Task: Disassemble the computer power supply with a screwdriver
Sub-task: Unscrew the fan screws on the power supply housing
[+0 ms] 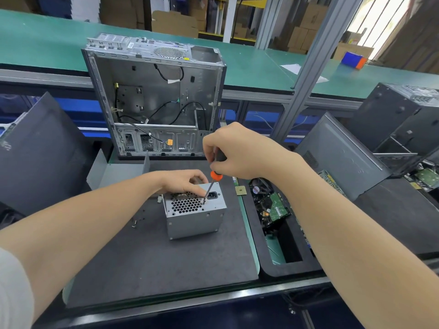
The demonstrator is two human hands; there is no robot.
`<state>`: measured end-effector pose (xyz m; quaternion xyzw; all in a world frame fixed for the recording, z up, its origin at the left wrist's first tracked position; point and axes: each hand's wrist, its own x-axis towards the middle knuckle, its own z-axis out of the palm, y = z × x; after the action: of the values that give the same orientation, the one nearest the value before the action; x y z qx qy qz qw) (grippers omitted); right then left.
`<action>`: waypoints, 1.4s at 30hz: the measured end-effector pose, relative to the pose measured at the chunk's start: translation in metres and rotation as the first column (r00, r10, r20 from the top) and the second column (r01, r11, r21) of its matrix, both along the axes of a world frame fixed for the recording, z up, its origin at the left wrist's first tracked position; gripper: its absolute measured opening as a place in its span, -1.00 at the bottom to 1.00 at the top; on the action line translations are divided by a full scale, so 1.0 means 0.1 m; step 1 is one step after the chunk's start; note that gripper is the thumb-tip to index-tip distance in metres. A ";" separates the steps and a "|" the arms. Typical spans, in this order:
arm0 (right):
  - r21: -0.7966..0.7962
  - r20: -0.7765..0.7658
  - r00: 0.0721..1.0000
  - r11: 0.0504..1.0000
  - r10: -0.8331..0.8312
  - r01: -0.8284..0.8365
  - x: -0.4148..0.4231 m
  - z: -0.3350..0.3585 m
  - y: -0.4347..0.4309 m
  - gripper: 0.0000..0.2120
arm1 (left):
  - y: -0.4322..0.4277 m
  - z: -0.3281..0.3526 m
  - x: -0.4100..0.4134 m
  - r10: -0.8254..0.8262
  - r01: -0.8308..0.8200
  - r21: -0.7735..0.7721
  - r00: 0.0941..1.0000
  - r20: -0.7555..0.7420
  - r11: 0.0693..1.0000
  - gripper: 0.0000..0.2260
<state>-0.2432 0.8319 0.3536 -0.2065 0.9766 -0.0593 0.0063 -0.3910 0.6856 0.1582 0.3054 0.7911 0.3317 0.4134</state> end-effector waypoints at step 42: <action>-0.122 -0.094 0.974 0.974 -0.205 0.193 -0.11 -0.09 -0.02 -0.95 | -0.25 -0.06 0.02 0.253 -0.253 0.093 0.967 0.016 0.963 -0.80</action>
<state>-0.2546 0.8296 0.3446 -0.1106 0.9865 -0.1034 -0.0629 -0.3885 0.6607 0.1523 0.2203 0.8064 0.4191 0.3542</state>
